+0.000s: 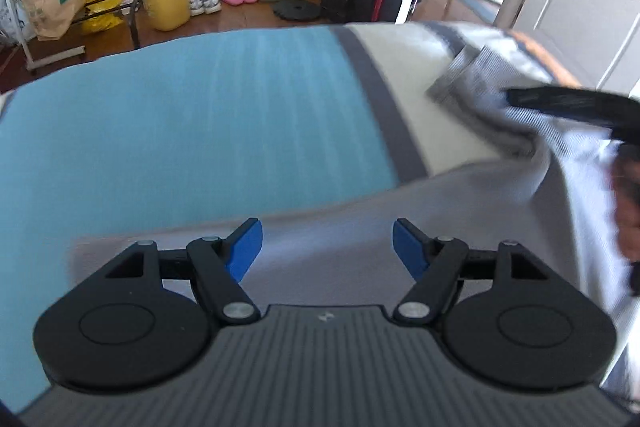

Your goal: Fold clothes

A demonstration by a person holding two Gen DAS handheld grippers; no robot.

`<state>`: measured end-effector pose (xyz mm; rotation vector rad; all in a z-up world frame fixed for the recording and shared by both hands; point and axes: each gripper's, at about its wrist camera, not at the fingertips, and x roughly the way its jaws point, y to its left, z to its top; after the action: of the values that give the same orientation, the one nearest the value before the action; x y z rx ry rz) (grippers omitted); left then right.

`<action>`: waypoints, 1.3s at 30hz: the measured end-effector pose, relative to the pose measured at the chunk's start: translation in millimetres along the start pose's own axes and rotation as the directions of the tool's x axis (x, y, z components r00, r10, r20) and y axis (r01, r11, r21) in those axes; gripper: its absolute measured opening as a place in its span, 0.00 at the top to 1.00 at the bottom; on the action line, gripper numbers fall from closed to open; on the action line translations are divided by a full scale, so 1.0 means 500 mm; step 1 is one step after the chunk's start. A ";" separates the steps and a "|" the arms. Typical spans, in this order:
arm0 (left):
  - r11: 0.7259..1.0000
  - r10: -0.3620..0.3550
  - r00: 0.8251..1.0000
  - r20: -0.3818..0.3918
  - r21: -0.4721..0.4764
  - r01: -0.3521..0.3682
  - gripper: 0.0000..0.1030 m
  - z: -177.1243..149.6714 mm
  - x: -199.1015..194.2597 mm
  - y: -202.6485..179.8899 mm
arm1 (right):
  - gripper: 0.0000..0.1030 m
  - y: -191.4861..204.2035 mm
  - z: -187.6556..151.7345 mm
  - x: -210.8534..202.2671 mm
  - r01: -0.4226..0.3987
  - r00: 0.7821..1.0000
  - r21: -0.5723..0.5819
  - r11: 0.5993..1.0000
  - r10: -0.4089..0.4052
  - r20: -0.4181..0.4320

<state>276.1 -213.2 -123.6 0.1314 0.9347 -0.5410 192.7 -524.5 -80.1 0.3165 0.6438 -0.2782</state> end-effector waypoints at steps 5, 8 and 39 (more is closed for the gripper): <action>0.996 0.094 0.994 -0.053 0.001 -0.094 0.22 -0.090 -0.054 0.132 | 0.43 -0.084 -0.069 -0.145 -0.004 0.999 0.034 0.999 0.005 -0.039; 0.979 0.164 0.980 -0.110 -0.104 -0.175 0.22 -0.150 -0.073 0.230 | 0.43 -0.134 -0.119 -0.214 0.009 0.996 0.059 0.998 -0.004 -0.084; 0.905 -0.082 0.996 0.024 -0.418 0.084 0.39 -0.297 -0.294 0.186 | 0.31 -0.409 -0.236 -0.224 0.192 0.981 0.602 0.775 -0.140 -0.133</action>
<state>144.5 -26.9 -107.1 -0.3003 1.0350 -0.4072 -27.9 -650.8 -140.3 0.9077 0.6497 -0.6538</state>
